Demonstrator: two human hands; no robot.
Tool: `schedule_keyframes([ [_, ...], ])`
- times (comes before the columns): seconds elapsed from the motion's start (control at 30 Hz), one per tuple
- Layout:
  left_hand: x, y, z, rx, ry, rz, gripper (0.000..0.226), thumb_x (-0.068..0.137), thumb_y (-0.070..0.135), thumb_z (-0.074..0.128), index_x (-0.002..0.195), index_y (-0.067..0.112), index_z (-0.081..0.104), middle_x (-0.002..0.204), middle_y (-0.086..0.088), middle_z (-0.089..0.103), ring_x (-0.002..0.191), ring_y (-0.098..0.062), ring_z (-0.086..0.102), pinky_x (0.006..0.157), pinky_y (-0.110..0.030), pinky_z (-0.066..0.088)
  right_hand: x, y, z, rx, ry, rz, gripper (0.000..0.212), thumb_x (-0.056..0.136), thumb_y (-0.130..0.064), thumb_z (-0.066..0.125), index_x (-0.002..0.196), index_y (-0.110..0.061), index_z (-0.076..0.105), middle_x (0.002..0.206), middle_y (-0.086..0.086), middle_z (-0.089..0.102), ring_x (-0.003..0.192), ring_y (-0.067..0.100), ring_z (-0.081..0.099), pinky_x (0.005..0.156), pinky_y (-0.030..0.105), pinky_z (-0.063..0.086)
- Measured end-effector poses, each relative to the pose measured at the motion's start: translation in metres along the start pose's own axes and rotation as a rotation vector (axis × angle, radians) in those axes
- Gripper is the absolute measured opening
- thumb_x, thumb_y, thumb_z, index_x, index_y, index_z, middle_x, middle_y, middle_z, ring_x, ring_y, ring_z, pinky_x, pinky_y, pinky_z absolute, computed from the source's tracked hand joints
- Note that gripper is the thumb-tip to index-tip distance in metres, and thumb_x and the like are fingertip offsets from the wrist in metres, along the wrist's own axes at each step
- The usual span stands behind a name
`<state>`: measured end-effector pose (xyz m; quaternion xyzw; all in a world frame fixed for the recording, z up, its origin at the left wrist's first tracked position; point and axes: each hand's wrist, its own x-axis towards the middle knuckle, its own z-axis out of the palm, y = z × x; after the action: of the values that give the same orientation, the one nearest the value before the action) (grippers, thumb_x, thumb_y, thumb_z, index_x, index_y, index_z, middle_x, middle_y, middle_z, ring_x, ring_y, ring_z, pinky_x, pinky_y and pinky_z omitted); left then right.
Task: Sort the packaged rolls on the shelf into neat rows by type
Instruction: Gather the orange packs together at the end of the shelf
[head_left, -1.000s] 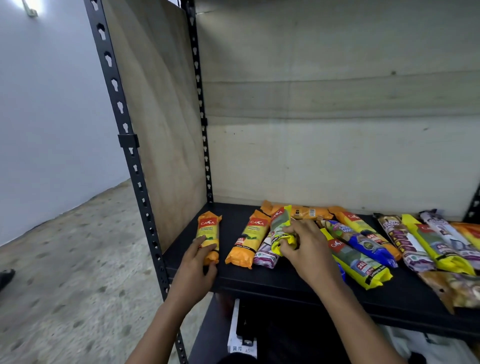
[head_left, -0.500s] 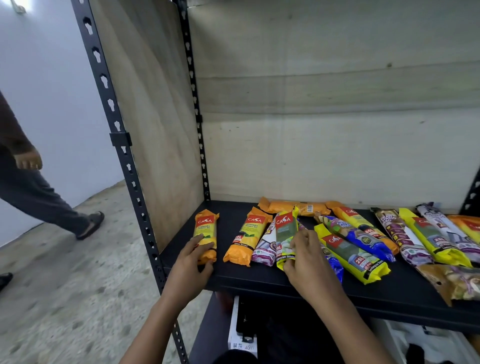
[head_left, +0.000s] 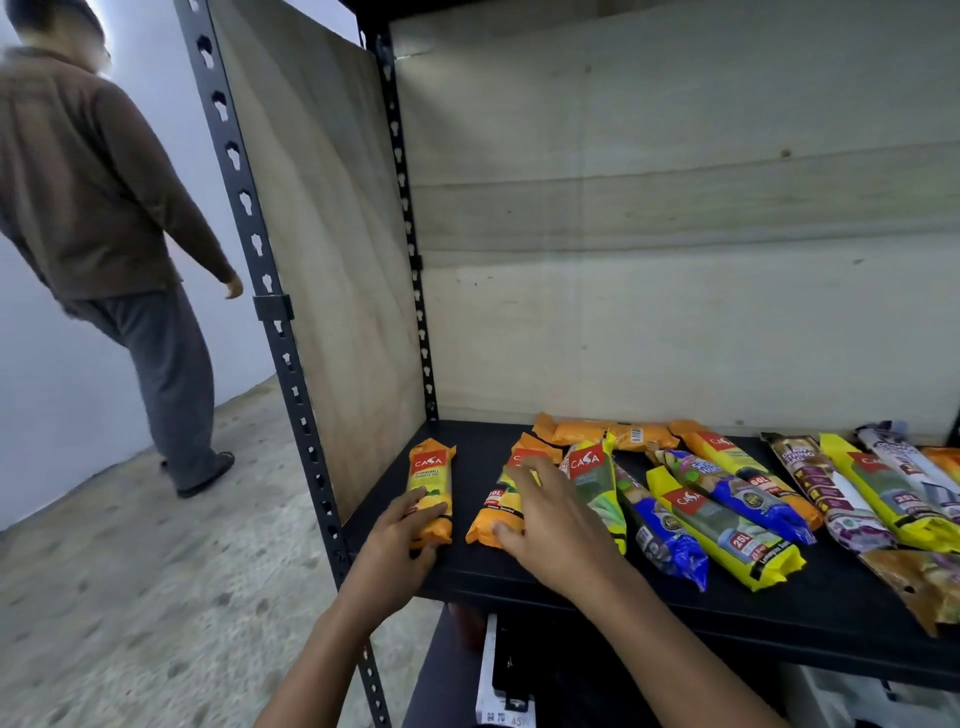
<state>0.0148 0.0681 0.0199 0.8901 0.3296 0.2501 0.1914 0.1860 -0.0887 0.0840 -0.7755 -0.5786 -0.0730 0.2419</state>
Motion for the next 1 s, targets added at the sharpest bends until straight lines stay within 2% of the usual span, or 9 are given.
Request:
schedule_keyframes([
  [0.07, 0.002, 0.0, -0.006, 0.032, -0.028, 0.007, 0.05, 0.093, 0.021, 0.064, 0.139, 0.037, 0.053, 0.153, 0.013, 0.029, 0.139, -0.014, 0.034, 0.109, -0.025, 0.038, 0.014, -0.005, 0.011, -0.031, -0.116, 0.002, 0.074, 0.092, -0.05, 0.055, 0.152, -0.019, 0.024, 0.158, 0.004, 0.019, 0.145, 0.024, 0.022, 0.105, 0.041, 0.041],
  [0.17, 0.005, -0.001, -0.015, 0.08, -0.068, 0.002, 0.05, 0.093, 0.02, 0.063, 0.138, 0.04, 0.051, 0.153, 0.014, 0.028, 0.138, -0.012, 0.034, 0.106, -0.02, 0.034, 0.033, -0.004, 0.022, -0.206, -0.288, 0.049, 0.086, 0.089, -0.057, 0.057, 0.154, -0.015, 0.02, 0.16, 0.015, 0.017, 0.147, 0.035, 0.013, 0.118, 0.049, 0.016],
  [0.23, 0.007, -0.003, -0.019, 0.093, -0.08, 0.002, 0.049, 0.093, 0.018, 0.061, 0.136, 0.039, 0.053, 0.153, 0.014, 0.029, 0.138, -0.012, 0.035, 0.105, -0.018, 0.034, 0.039, -0.002, 0.03, -0.292, -0.336, 0.062, 0.082, 0.089, -0.056, 0.057, 0.151, -0.013, 0.025, 0.155, 0.018, 0.027, 0.144, 0.038, 0.022, 0.118, 0.053, 0.008],
  [0.33, 0.008, -0.008, -0.024, 0.096, -0.09, 0.018, 0.049, 0.091, 0.015, 0.059, 0.134, 0.038, 0.056, 0.153, 0.014, 0.03, 0.139, -0.013, 0.034, 0.105, -0.017, 0.034, 0.04, -0.002, 0.039, -0.309, -0.312, 0.052, 0.069, 0.092, -0.044, 0.056, 0.147, -0.01, 0.033, 0.145, 0.017, 0.04, 0.136, 0.035, 0.036, 0.118, 0.054, 0.004],
  [0.4, 0.009, -0.011, -0.026, 0.123, -0.088, 0.03, 0.05, 0.091, 0.014, 0.059, 0.135, 0.037, 0.055, 0.156, 0.012, 0.03, 0.144, -0.014, 0.028, 0.111, -0.022, 0.03, 0.04, -0.006, 0.04, -0.279, -0.279, 0.044, 0.066, 0.092, -0.042, 0.058, 0.146, -0.01, 0.037, 0.143, 0.016, 0.043, 0.134, 0.034, 0.038, 0.118, 0.05, 0.008],
  [0.47, 0.009, -0.012, -0.027, 0.157, -0.085, 0.041, 0.052, 0.091, 0.013, 0.059, 0.138, 0.035, 0.053, 0.158, 0.01, 0.029, 0.148, -0.014, 0.021, 0.114, -0.023, 0.023, 0.04, -0.012, 0.04, -0.224, -0.263, 0.037, 0.066, 0.091, -0.043, 0.059, 0.146, -0.012, 0.038, 0.143, 0.013, 0.043, 0.132, 0.032, 0.038, 0.116, 0.044, 0.02],
  [0.6, 0.006, -0.016, -0.029, 0.193, -0.066, 0.054, 0.054, 0.092, 0.012, 0.059, 0.141, 0.033, 0.051, 0.159, 0.009, 0.028, 0.146, -0.015, 0.027, 0.114, -0.025, 0.028, 0.035, -0.026, 0.051, -0.076, -0.24, 0.008, 0.07, 0.089, -0.045, 0.06, 0.147, -0.017, 0.036, 0.147, 0.009, 0.036, 0.132, 0.03, 0.036, 0.101, 0.042, 0.04],
  [0.77, 0.002, -0.022, -0.029, 0.183, -0.035, 0.07, 0.055, 0.091, 0.01, 0.06, 0.141, 0.03, 0.052, 0.159, 0.007, 0.03, 0.145, -0.015, 0.029, 0.113, -0.023, 0.029, 0.029, -0.041, 0.068, 0.059, -0.182, -0.006, 0.069, 0.091, -0.042, 0.059, 0.149, -0.017, 0.032, 0.152, 0.008, 0.025, 0.14, 0.026, 0.023, 0.099, 0.04, 0.044],
  [1.0, -0.003, -0.029, -0.028, 0.088, 0.006, 0.075, 0.052, 0.086, 0.008, 0.06, 0.134, 0.028, 0.058, 0.154, 0.004, 0.038, 0.139, -0.016, 0.041, 0.106, -0.03, 0.045, 0.028, -0.048, 0.077, 0.081, -0.16, -0.037, 0.07, 0.091, -0.043, 0.057, 0.15, -0.018, 0.03, 0.154, 0.008, 0.022, 0.142, 0.025, 0.021, 0.099, 0.041, 0.045],
])
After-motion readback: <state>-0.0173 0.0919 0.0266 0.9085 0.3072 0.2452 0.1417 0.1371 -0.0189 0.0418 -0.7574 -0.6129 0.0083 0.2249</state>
